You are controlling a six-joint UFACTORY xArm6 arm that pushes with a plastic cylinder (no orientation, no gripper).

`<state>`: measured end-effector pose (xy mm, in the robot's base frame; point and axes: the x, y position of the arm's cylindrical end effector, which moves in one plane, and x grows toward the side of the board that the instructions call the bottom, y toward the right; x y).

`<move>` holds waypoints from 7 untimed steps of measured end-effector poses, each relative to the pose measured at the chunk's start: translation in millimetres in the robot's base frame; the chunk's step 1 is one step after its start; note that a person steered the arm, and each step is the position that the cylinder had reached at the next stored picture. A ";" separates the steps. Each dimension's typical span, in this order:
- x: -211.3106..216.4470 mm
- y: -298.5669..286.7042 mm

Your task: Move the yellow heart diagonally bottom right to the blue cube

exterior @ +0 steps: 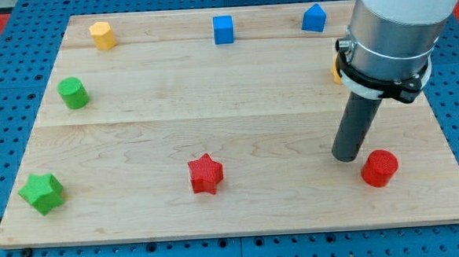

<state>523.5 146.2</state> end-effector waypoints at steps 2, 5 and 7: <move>-58.6 -4.4; -129.2 48.6; -169.5 44.1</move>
<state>354.0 190.3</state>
